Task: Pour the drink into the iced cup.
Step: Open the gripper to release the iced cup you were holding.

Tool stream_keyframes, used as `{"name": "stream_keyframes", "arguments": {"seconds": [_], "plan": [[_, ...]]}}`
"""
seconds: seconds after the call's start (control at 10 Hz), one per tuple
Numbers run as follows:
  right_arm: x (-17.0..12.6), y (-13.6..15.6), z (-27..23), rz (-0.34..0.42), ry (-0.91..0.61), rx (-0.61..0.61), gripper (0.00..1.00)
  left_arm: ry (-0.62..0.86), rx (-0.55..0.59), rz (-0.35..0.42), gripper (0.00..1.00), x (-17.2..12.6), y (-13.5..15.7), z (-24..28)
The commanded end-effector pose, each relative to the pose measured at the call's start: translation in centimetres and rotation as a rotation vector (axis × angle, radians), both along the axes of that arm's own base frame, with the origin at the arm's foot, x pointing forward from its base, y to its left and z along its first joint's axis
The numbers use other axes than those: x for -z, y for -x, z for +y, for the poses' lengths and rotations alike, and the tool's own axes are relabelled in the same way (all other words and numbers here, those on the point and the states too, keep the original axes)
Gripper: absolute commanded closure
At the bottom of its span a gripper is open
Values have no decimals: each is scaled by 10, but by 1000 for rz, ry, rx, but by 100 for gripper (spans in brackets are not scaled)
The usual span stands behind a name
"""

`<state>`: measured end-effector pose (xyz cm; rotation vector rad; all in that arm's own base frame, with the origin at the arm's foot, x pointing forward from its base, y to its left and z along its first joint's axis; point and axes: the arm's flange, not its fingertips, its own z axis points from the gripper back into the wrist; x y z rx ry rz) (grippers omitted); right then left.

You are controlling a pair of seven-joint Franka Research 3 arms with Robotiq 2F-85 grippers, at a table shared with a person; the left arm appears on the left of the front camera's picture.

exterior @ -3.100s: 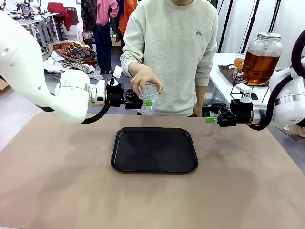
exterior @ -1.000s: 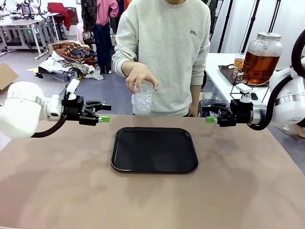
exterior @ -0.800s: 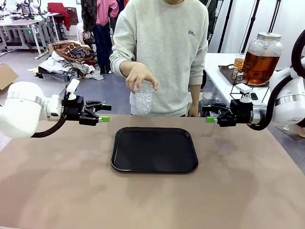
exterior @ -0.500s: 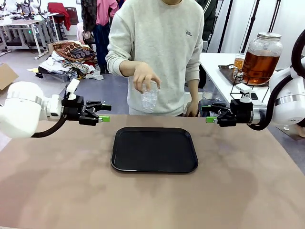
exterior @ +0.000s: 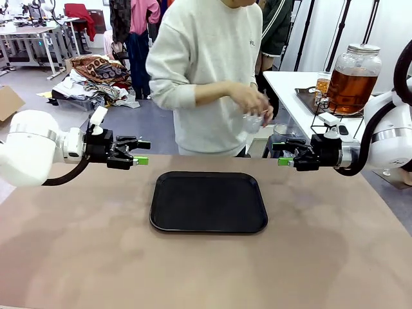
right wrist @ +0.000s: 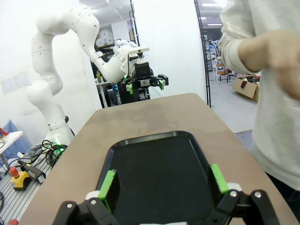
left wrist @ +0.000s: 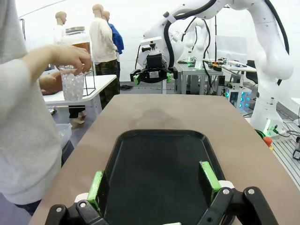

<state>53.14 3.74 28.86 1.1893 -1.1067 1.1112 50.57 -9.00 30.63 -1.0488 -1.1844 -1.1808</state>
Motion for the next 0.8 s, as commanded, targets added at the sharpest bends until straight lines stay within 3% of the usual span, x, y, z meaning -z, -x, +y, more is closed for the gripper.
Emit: {"name": "stream_keyframes", "arguments": {"seconds": [0.0, 0.7], "plan": [[-3, -1, 2, 2, 2, -2, 0, -8, 7, 2, 0, -2, -2, 0], [-3, -1, 2, 2, 2, -2, 0, -8, 7, 2, 0, -2, -2, 0]]}}
